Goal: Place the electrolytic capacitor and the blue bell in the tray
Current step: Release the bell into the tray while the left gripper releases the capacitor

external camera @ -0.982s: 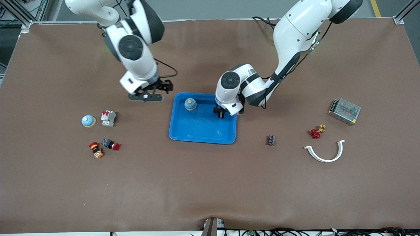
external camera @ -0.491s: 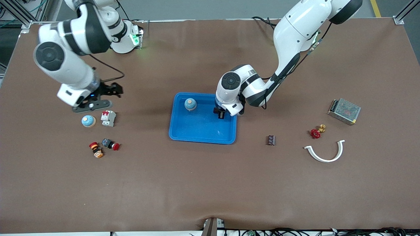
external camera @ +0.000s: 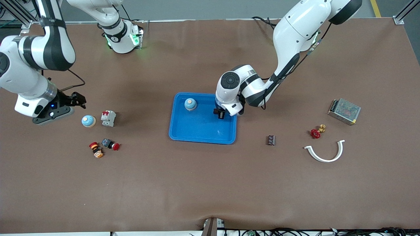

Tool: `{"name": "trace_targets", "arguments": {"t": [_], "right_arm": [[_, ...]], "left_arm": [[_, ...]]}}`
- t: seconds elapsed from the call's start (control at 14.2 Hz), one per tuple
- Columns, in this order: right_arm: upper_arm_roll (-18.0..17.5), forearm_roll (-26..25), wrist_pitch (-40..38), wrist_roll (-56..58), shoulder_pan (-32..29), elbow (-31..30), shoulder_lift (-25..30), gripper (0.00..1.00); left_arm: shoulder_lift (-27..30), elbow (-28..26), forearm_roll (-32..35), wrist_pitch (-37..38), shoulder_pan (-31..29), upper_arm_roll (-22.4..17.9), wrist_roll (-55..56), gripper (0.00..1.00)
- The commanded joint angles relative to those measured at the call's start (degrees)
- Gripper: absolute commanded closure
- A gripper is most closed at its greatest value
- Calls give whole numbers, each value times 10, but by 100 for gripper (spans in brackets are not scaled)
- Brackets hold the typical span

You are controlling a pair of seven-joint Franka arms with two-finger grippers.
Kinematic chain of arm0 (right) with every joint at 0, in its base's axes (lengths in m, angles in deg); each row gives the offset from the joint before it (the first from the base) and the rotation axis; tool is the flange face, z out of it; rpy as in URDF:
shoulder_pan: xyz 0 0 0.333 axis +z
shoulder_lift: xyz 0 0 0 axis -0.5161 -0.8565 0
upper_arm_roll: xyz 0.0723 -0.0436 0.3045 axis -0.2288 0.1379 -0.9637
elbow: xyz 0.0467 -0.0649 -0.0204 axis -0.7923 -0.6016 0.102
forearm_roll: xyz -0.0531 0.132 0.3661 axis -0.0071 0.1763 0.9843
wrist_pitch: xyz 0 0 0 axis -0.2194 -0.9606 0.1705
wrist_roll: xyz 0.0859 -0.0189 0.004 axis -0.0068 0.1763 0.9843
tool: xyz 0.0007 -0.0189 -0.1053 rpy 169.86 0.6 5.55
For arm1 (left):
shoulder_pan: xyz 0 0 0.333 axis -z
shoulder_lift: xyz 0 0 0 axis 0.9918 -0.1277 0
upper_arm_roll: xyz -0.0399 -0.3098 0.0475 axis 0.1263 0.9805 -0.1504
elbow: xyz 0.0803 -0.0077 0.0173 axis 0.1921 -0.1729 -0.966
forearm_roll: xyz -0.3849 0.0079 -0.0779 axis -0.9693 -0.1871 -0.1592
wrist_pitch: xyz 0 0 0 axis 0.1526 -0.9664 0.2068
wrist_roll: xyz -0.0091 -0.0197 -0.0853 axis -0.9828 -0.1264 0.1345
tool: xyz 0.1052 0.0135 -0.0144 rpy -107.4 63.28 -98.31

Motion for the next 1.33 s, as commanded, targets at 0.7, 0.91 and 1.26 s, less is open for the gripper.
{"name": "trace_targets", "arguments": {"t": [0.7, 0.91, 1.26], "right_arm": [[-15, -15, 151, 132, -76, -49, -120, 0], [-14, -15, 186, 136, -77, -67, -128, 0], [-15, -15, 209, 168, -94, -78, -142, 0]], "left_arm": [[19, 45, 21, 84, -8, 1, -56, 0], [23, 44, 21, 94, -22, 0, -119, 0], [33, 44, 22, 94, -64, 1, -229, 0]]}}
